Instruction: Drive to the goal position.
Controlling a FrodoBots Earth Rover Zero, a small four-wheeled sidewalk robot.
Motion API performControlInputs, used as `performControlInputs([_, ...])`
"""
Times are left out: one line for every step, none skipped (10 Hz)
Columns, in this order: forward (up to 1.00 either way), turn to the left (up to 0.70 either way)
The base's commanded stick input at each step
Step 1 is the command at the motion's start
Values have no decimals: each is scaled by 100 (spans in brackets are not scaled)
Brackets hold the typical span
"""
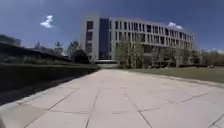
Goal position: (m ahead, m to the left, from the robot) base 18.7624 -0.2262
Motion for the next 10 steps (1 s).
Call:
performControlInputs([100, 0])
performControlInputs([100, 0])
performControlInputs([100, 0])
performControlInputs([100, 0])
performControlInputs([100, 0])
performControlInputs([100, 0])
performControlInputs([100, 0])
performControlInputs([100, 0])
performControlInputs([100, 0])
performControlInputs([100, 0])
